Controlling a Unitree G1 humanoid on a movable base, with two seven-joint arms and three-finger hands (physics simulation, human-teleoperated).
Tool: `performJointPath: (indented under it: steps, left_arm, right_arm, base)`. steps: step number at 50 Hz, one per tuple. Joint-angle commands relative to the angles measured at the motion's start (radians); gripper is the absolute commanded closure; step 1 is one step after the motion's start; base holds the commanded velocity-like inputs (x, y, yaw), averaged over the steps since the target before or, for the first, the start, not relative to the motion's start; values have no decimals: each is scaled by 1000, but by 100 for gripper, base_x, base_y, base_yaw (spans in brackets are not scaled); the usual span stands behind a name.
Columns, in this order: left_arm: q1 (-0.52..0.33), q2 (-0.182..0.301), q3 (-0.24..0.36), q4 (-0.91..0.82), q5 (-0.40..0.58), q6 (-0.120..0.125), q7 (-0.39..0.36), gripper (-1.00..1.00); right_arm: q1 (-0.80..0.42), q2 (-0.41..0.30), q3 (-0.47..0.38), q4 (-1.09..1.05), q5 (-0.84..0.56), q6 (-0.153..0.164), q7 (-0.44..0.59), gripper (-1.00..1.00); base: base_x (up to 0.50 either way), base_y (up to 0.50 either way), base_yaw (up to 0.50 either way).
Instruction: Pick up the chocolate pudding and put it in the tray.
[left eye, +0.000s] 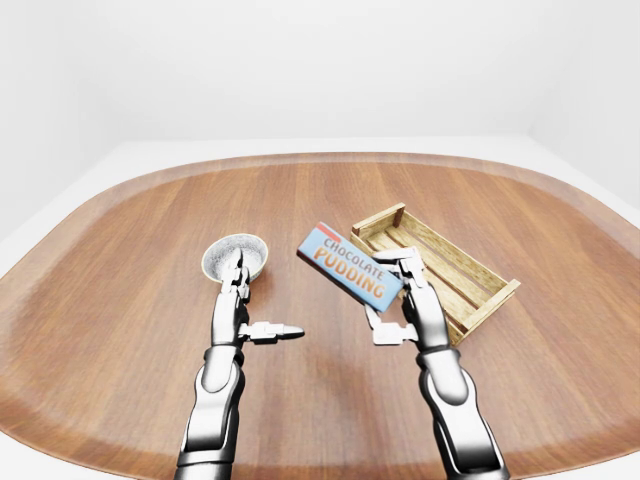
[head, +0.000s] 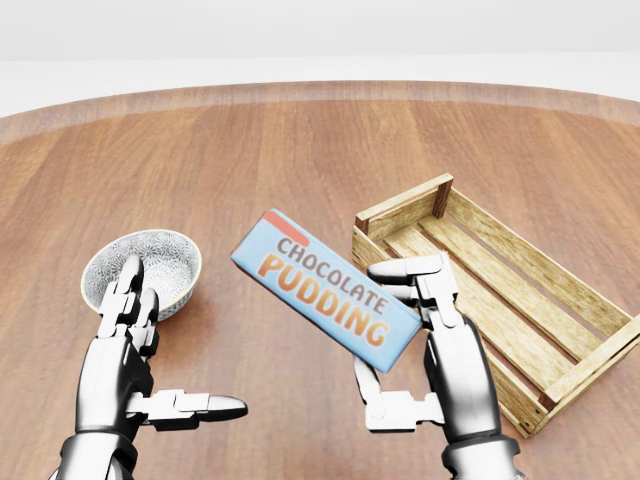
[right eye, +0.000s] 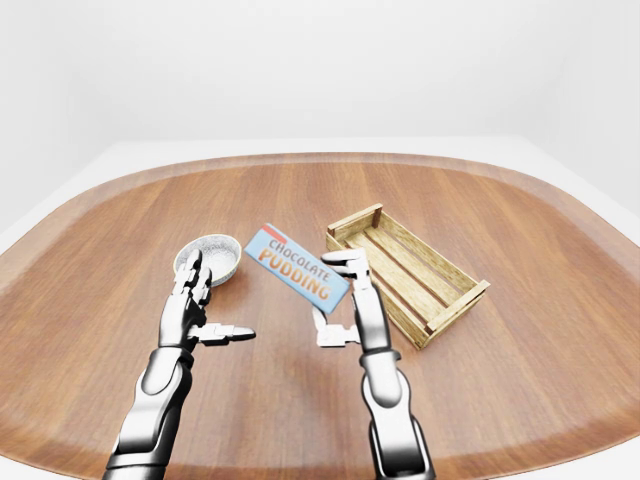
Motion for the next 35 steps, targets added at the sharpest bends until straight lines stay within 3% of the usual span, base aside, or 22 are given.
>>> performJointPath:
  steps: [1,18,24,35]
  left_arm:
    - [3,0,-3,-8,0,7,-6,-100]
    - [2,0,-2,-7,0,8,-6,-100]
    - [3,0,-3,-16,0,18,-4,-100]
    - [-5,0,-1,3,-3,10,-1,-100]
  right_arm:
    - [-37,-5,-40,-51,45,0,-1,100]
    - [-156,-33,-158,55,86,0,6,100]
    - [-216,-61,-206,95,105,0,3,100]
    - [-283,-121,-286,175,153,0,-13,100]
  base:
    - [0,0,0]
    - [0,0,0]
    - [0,0,0]
    - [0,0,0]
